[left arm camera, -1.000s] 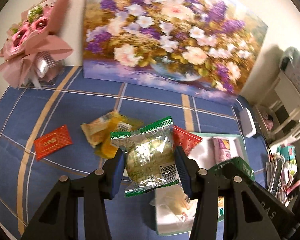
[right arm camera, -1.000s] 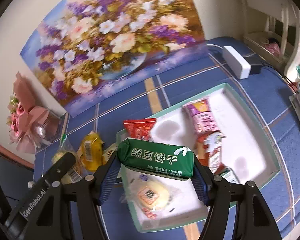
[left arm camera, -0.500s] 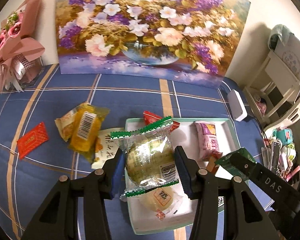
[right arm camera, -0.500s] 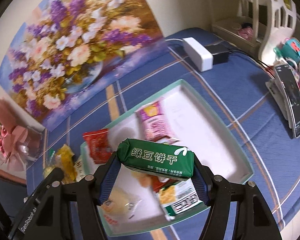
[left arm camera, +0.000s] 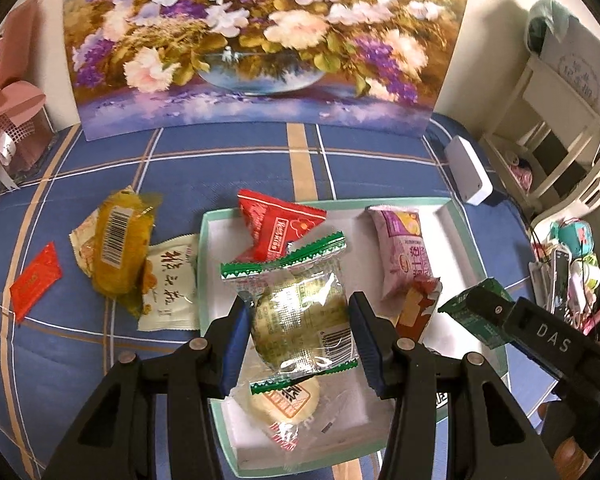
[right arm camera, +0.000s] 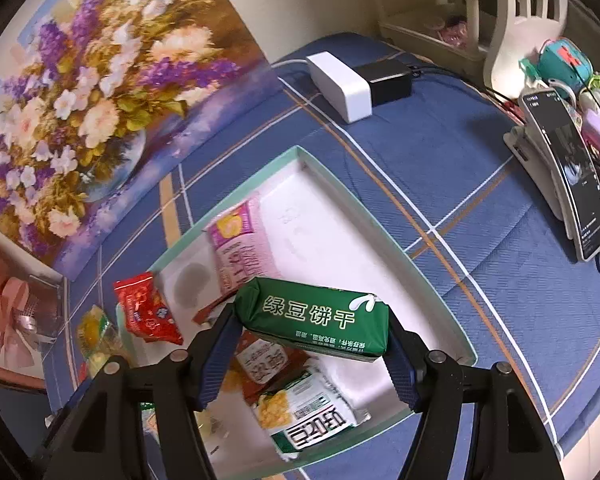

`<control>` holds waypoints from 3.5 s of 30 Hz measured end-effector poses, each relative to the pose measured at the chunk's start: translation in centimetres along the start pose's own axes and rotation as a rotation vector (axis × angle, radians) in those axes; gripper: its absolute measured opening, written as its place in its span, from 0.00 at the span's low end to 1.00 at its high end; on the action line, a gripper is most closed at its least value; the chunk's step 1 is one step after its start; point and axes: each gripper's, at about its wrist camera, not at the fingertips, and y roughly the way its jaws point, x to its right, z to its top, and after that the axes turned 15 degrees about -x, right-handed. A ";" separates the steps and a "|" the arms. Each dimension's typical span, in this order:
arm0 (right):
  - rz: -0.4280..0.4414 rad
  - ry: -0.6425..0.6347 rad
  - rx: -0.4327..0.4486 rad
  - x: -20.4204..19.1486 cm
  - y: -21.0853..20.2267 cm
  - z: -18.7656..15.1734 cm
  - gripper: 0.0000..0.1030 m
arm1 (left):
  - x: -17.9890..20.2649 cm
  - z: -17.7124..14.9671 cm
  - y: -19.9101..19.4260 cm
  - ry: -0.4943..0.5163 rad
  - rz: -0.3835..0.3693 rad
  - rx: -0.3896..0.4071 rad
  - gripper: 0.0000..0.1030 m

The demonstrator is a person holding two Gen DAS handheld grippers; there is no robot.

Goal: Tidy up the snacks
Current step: 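Carry both packs over the white tray, then open both tools to drop the packs into the tray, then move both tools back toward the red cake packet and yellow bread bag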

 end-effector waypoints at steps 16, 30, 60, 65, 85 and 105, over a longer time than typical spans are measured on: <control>-0.023 0.011 -0.087 1.2 3.9 1.1 0.69 | 1.2 0.5 4.3 0.011 0.039 -0.066 0.49; -0.034 -0.003 -0.104 1.0 5.3 1.7 0.69 | 1.7 0.5 6.5 0.002 0.047 -0.099 0.49; -0.080 -0.103 -0.008 -1.3 0.9 1.6 0.79 | -1.0 2.2 0.0 -0.079 -0.040 -0.021 0.71; -0.083 -0.108 -0.003 -1.3 1.3 1.3 1.00 | -2.1 2.3 0.4 -0.123 -0.003 -0.011 0.82; -0.109 -0.157 -0.012 -2.9 1.6 0.9 1.00 | -3.5 1.9 1.2 -0.155 0.037 -0.002 0.94; -0.090 -0.324 0.013 -11.3 0.6 -2.3 1.00 | -10.9 2.3 -3.4 -0.209 0.062 0.019 0.94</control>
